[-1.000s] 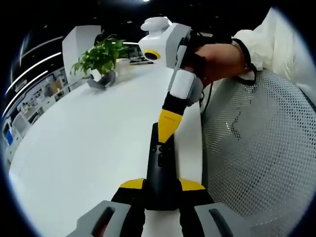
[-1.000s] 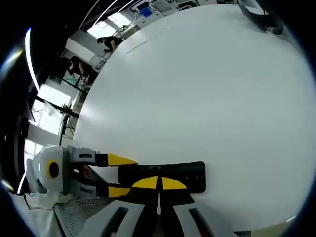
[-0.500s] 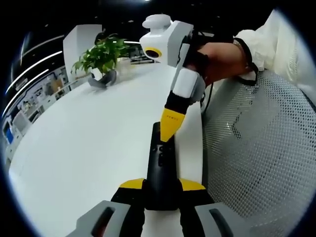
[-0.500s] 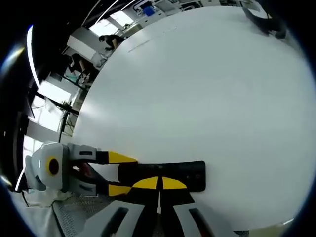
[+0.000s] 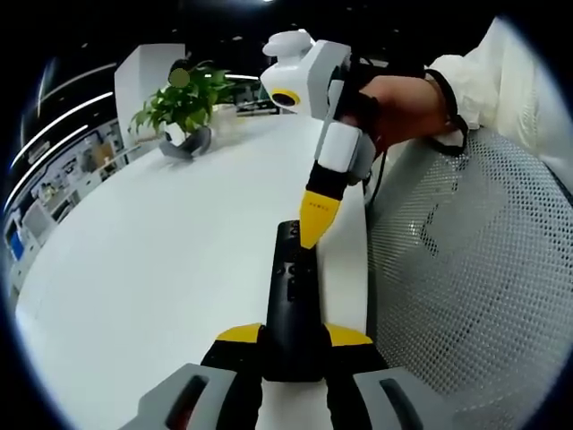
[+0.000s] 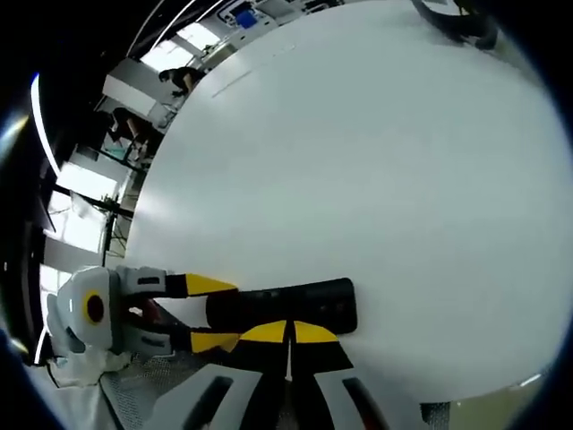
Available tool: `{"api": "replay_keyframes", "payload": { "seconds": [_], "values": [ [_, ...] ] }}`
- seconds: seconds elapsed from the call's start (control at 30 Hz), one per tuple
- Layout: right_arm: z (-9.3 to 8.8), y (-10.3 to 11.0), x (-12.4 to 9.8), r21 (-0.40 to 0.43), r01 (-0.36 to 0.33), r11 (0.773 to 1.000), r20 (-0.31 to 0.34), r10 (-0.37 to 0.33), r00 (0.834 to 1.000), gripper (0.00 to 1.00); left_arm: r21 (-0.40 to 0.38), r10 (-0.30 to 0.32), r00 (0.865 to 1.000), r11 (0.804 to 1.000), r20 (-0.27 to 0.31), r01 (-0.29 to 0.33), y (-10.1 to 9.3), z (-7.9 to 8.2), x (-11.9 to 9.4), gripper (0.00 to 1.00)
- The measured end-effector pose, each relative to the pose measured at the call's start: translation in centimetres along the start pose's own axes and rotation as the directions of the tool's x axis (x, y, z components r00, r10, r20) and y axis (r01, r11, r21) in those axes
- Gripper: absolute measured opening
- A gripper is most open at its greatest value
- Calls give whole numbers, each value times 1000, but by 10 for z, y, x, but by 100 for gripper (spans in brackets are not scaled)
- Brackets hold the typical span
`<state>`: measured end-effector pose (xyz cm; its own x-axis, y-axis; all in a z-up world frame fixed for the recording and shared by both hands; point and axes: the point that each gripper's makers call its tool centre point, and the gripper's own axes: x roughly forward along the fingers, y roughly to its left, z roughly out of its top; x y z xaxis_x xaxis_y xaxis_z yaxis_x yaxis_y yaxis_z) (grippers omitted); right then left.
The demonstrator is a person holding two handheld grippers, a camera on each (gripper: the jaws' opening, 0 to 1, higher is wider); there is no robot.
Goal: Press the specified remote control buttons in sequence, fully releasing each button before pressing the next.
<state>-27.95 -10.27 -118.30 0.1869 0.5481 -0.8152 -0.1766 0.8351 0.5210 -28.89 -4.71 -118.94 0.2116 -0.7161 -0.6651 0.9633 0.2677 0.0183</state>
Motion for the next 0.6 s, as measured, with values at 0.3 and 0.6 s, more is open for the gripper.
{"api": "replay_keyframes", "payload": {
  "seconds": [0.3, 0.6],
  "values": [
    [-1, -1, 2, -76, 42, 996, -1, -43, 999, 0, -9, -2, 1000, 1000, 3, 2, 0, 0, 0, 25],
    [0, -1, 2, -127, 75, 989, -4, -76, 997, 0, -21, -3, 1000, 1000, 6, 3, -1, 1, 1, 25]
  ]
}}
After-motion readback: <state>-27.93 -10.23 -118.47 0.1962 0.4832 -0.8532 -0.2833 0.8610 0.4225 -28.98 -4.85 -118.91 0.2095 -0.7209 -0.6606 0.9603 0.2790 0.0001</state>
